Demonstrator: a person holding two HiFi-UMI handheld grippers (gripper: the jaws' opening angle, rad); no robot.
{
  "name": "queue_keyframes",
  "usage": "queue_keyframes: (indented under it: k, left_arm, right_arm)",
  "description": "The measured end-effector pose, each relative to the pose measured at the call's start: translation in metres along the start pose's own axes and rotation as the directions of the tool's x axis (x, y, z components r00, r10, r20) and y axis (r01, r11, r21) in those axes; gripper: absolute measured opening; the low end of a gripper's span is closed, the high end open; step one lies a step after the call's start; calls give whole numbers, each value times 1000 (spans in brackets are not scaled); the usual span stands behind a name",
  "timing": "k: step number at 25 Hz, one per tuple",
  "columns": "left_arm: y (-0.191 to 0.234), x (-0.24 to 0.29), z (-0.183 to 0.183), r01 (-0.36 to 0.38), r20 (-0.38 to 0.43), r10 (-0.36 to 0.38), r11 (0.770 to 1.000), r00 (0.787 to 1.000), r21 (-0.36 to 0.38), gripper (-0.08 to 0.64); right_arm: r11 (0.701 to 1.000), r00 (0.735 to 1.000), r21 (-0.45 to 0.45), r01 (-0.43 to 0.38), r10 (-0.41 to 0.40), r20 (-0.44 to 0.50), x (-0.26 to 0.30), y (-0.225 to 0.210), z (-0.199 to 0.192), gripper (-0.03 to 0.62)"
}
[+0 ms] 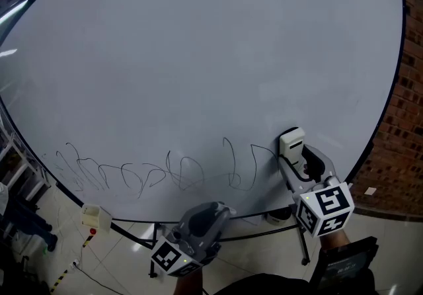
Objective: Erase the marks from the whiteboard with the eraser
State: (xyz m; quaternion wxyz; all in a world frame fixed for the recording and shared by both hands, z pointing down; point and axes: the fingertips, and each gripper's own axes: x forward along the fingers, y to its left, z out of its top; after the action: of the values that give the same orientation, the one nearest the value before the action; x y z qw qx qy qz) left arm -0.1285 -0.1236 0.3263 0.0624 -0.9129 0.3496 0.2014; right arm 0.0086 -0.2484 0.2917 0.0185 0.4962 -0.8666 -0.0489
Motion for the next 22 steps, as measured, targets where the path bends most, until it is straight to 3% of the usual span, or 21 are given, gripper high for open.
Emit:
queue_keyframes:
  k: [5, 14, 22]
  left_arm:
    - [-1, 3, 0, 3, -5, -3, 1000, 1000, 5, 63]
    - [-9, 14, -4, 25, -10, -25, 1000, 1000, 6, 61]
    - [-12, 14, -7, 25, -11, -25, 1000, 1000, 1, 62]
  right_arm:
    - [999, 1000, 41, -19, 19, -9, -4, -14, -6, 230]
    - [973, 984, 146, 178, -176, -27, -35, -115, -22, 230]
    - [957, 969, 153, 248, -246, -28, -39, -121, -23, 229]
